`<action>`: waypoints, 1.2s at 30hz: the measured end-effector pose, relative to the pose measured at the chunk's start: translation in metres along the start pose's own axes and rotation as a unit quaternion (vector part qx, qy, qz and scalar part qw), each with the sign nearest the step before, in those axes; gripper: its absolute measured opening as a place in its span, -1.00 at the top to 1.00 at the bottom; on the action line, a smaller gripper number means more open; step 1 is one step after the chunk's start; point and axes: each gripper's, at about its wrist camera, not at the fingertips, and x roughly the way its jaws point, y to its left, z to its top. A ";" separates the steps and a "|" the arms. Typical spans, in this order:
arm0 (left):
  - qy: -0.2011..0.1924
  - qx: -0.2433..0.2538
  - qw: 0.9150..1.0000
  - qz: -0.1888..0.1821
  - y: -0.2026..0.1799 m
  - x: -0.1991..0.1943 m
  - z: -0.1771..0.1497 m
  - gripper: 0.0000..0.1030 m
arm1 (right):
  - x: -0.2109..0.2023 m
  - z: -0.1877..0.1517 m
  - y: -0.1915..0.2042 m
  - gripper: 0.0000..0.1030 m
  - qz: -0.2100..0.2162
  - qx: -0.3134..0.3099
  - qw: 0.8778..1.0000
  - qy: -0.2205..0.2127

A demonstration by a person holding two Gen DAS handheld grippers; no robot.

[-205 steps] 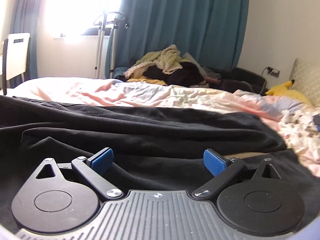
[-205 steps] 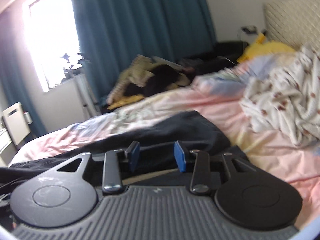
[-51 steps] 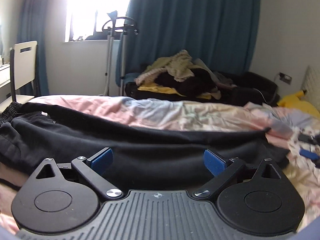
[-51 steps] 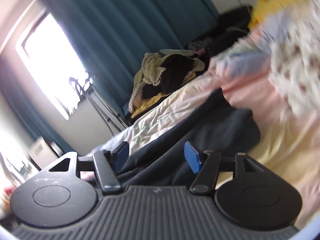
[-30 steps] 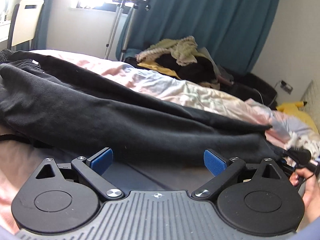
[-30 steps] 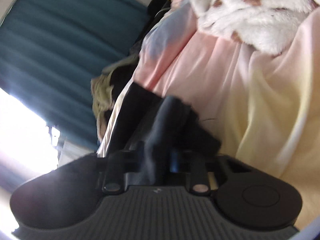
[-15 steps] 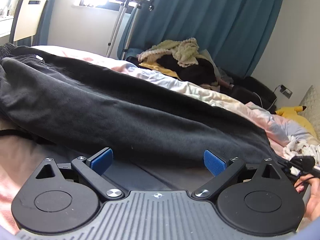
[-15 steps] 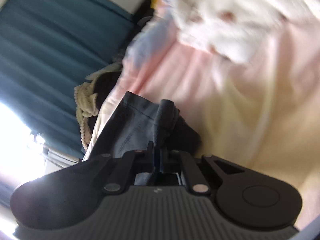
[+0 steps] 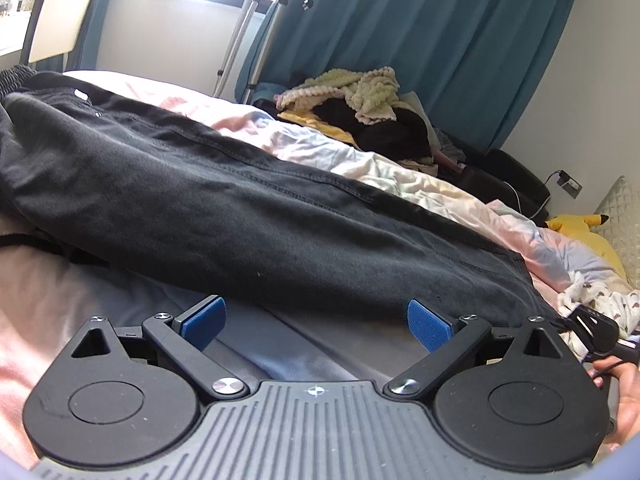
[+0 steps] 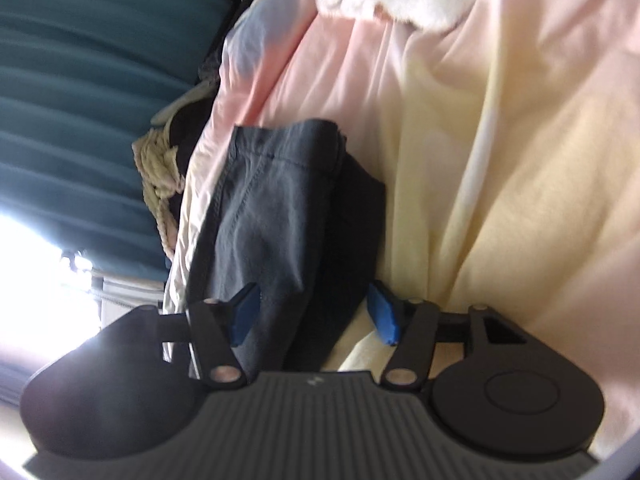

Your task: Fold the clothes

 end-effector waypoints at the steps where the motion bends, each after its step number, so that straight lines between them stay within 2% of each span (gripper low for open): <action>1: 0.004 0.000 1.000 -0.002 0.000 0.002 -0.001 -0.92 | 0.003 0.001 -0.001 -0.28 0.002 0.002 1.000 0.005; 3: 0.013 -0.004 1.000 -0.004 0.001 0.006 -0.002 -0.92 | 0.009 0.005 -0.002 -0.38 0.017 0.011 1.000 0.006; 7: 0.034 -0.016 0.999 -0.011 0.003 0.014 -0.005 -0.91 | 0.014 0.007 0.002 -0.39 0.086 0.011 0.996 -0.001; 9: 0.041 -0.022 0.999 -0.012 0.005 0.017 -0.005 -0.92 | 0.015 0.006 0.004 -0.41 0.106 0.014 0.994 -0.010; 10: 0.043 -0.024 0.999 -0.012 0.005 0.019 -0.005 -0.92 | 0.016 0.005 0.005 -0.42 0.109 0.012 0.994 -0.011; 13: 0.047 -0.031 0.998 -0.010 0.006 0.021 -0.006 -0.92 | 0.019 -0.001 0.004 -0.39 0.044 -0.004 0.999 0.015; 15: 0.050 -0.037 0.998 -0.011 0.007 0.022 -0.007 -0.92 | 0.012 -0.005 0.002 -0.42 0.062 0.010 0.998 0.020; 20: 0.058 -0.047 0.997 -0.018 0.010 0.025 -0.009 -0.91 | 0.020 -0.001 0.006 -0.42 0.094 -0.009 0.995 0.007; 23: 0.062 -0.065 0.995 -0.030 0.014 0.026 -0.008 -0.92 | 0.018 0.000 0.007 -0.41 0.156 -0.011 0.988 -0.021; 26: 0.066 -0.076 0.994 -0.035 0.016 0.029 -0.008 -0.92 | 0.019 0.002 0.011 -0.41 0.242 -0.001 0.970 -0.040; 27: 0.068 -0.078 0.994 -0.034 0.017 0.031 -0.008 -0.91 | 0.019 0.001 0.011 -0.41 0.242 -0.006 0.969 -0.042; 29: 0.074 -0.081 0.993 -0.035 0.016 0.033 -0.009 -0.91 | 0.026 0.001 0.010 -0.41 0.167 -0.008 0.985 -0.036; 30: 0.078 -0.082 0.993 -0.035 0.016 0.034 -0.009 -0.91 | 0.031 0.001 0.004 -0.37 0.146 0.005 0.989 -0.027; 31: 0.082 -0.085 0.992 -0.038 0.016 0.035 -0.010 -0.92 | 0.036 0.001 -0.004 -0.31 0.126 0.027 0.992 -0.013; 32: 0.085 -0.087 0.992 -0.041 0.017 0.035 -0.010 -0.92 | 0.038 0.002 -0.010 -0.12 0.113 0.048 0.992 0.000; 34: 0.086 -0.091 0.991 -0.043 0.017 0.036 -0.010 -0.91 | 0.038 0.004 -0.011 -0.10 0.114 0.052 0.992 0.012; 36: 0.087 -0.091 0.991 -0.042 0.017 0.037 -0.011 -0.91 | 0.040 0.004 -0.008 -0.16 0.110 0.048 0.993 0.016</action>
